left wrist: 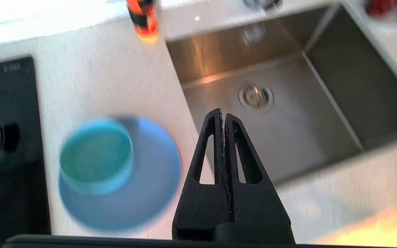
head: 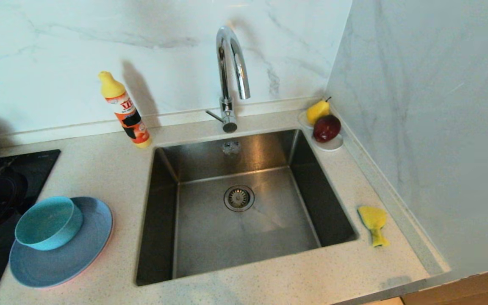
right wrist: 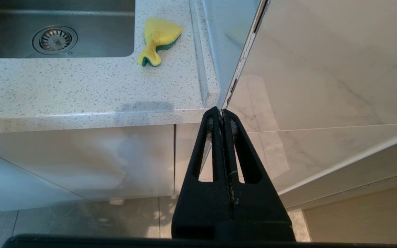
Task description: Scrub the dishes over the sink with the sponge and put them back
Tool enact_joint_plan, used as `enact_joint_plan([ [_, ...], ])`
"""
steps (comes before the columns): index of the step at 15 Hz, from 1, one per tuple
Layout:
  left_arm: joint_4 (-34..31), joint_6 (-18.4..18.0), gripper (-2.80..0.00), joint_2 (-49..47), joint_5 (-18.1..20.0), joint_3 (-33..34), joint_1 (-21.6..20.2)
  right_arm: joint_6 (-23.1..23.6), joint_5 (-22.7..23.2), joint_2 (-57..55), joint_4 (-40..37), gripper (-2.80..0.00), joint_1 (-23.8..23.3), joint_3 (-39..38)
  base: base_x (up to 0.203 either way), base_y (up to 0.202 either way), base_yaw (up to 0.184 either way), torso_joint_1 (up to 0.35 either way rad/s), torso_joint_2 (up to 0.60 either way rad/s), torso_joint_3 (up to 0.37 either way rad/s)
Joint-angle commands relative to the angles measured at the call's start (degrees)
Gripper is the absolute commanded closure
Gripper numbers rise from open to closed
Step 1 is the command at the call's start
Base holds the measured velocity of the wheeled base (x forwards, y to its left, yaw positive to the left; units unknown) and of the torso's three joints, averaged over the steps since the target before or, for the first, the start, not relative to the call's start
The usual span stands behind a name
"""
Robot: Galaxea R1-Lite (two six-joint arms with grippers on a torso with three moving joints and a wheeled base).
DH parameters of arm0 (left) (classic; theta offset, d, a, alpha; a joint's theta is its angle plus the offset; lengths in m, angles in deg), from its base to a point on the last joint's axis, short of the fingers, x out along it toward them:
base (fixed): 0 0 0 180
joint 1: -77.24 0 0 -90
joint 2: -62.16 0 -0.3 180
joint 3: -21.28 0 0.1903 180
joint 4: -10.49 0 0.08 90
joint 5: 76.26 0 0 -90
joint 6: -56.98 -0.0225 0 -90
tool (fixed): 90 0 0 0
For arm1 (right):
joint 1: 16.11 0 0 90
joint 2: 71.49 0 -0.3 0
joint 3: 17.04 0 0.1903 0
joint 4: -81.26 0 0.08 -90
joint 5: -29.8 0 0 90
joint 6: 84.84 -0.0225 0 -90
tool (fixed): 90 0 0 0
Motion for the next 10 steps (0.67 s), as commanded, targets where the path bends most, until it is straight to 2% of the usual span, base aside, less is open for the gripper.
enact_joint_plan([
  [1, -0.1, -0.7, 0.0, 16.9, -1.3, 10.9, 2.2, 0.0, 0.0, -0.1, 0.1, 0.0, 0.0, 0.0, 0.0, 0.0, 0.0, 0.0, 0.0, 0.0],
  [4, -0.2, -1.4, 0.0, 30.4, -3.4, 23.7, 3.4, 0.0, 0.0, -0.1, 0.0, 0.0, 0.0, 0.0, 0.0, 0.0, 0.0, 0.0, 0.0, 0.0],
  [6, 0.0, -1.5, 0.0, 35.4, -5.1, 31.9, 4.4, 0.0, 0.0, -0.1, 0.0, 0.0, 0.0, 0.0, 0.0, 0.0, 0.0, 0.0, 0.0, 0.0],
  [10, -0.4, -1.0, 0.0, 45.3, -8.4, 41.7, 5.1, 0.1, 0.0, -0.1, 0.0, 0.0, 0.0, 0.0, 0.0, 0.0, 0.0, 0.0, 0.0, 0.0],
])
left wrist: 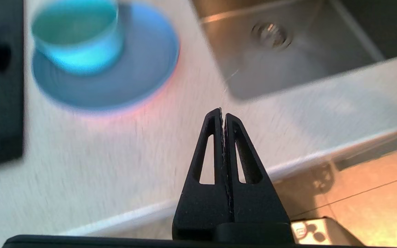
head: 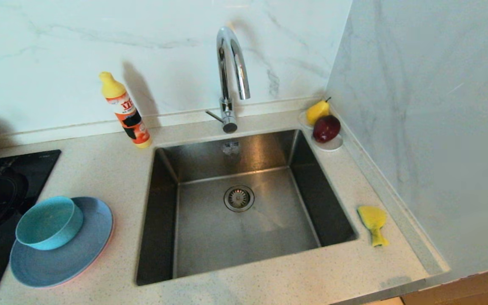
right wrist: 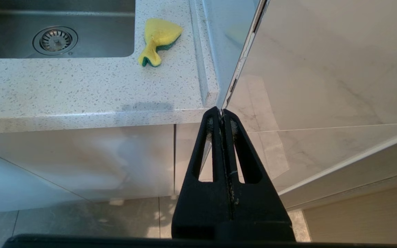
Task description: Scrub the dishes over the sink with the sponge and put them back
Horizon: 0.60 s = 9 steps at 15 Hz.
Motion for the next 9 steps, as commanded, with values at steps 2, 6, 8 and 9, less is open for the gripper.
enact_joint_plan([
  [2, 0.3, 1.5, 0.0, 6.0, -3.0, 3.9, 0.4, 0.0, 0.0, -0.1, 0.0, 0.0, 0.0, 0.0, 0.0, 0.0, 0.0, 0.0, 0.0, 0.0],
  [6, 10.1, 0.3, 0.0, 6.0, -7.7, 9.0, 0.4, 0.2, 0.0, -0.1, 0.0, 0.0, 0.0, 0.0, 0.0, 0.0, 0.0, 0.0, 0.0, 0.0],
  [8, 8.8, 0.6, 0.0, 6.0, -7.4, 8.9, 0.4, 0.1, 0.1, -0.1, 0.1, 0.0, 0.0, 0.0, 0.0, 0.0, 0.0, 0.0, 0.0, 0.0],
  [9, 8.8, 0.9, 0.0, 6.0, -7.6, 9.0, 0.4, -1.4, -0.1, -0.1, 0.0, 0.0, 0.0, 0.0, 0.0, 0.0, 0.0, 0.0, 0.0, 0.0],
])
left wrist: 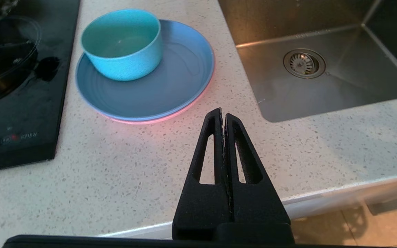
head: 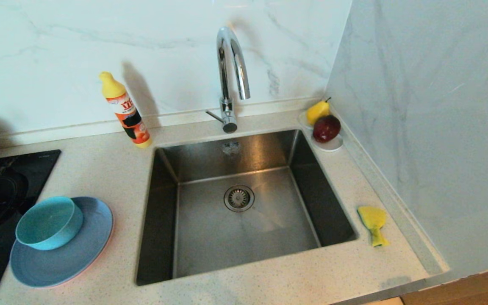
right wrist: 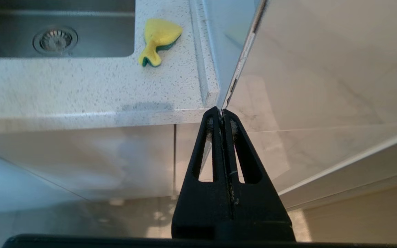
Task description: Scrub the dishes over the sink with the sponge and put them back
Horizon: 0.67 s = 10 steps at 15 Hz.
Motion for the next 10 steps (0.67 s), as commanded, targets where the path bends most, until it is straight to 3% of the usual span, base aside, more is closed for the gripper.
enact_joint_plan([
  [1, 0.0, 0.4, 0.0, -0.2, -0.1, 1.0, 0.0, -2.3, -0.2, -0.1, 0.0, 0.0, 0.0, 0.0, 0.0, 0.0, 0.0, 0.0, 0.0, 0.0],
  [10, 0.0, 0.6, 0.0, -0.2, -0.2, 1.0, 0.0, -2.9, -0.3, -0.2, 0.6, 0.0, 0.0, -0.1, 0.0, 0.0, 0.0, 0.0, 0.0, 0.0],
])
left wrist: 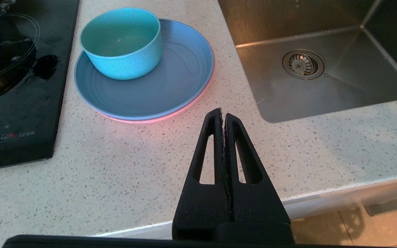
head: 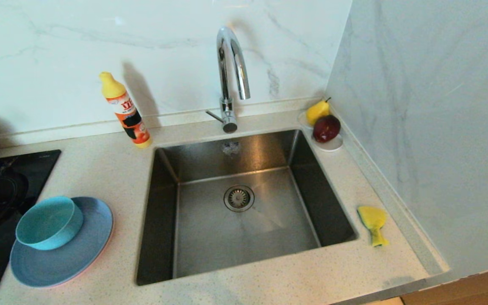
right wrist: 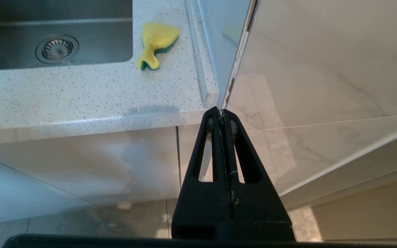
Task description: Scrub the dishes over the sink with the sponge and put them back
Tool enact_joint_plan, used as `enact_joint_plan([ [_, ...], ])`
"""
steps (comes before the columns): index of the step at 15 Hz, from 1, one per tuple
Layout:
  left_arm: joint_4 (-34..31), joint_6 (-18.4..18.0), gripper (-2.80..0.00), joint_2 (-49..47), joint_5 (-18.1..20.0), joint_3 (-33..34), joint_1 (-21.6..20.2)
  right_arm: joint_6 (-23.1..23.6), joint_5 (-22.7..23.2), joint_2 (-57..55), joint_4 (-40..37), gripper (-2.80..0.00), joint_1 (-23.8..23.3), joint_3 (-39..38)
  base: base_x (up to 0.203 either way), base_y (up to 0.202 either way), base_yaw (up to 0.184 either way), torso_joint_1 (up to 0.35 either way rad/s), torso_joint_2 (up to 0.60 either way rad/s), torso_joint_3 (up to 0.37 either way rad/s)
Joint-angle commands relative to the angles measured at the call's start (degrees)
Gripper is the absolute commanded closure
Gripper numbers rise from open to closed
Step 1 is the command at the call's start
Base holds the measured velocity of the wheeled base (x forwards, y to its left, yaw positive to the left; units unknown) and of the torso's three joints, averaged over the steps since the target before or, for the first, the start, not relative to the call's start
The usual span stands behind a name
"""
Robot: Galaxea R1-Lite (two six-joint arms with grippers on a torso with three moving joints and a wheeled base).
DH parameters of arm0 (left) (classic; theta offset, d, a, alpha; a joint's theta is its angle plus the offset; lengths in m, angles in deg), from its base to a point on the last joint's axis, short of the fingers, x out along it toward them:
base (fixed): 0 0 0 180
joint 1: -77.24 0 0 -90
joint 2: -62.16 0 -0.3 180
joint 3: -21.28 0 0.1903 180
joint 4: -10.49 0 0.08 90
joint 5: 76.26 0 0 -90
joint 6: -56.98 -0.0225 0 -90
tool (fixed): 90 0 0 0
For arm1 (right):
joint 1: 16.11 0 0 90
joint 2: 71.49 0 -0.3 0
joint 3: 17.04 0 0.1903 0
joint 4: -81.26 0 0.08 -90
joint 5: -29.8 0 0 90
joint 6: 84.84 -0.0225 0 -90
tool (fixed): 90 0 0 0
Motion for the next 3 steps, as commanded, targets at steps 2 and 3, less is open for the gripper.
enact_joint_plan([
  [2, 0.0, 0.0, 0.0, -0.2, 0.0, 0.8, 0.0, -0.1, 0.1, 0.0, 0.3, 0.0, 0.0, -0.2, 0.0, 0.0, 0.0, 0.0, 0.0, 0.0],
  [3, 0.0, 0.0, 0.0, -0.2, 0.0, 0.8, 0.0, -0.1, 0.1, 0.0, 0.3, 0.0, 0.0, -0.2, 0.0, 0.0, 0.0, 0.0, 0.0, 0.0],
])
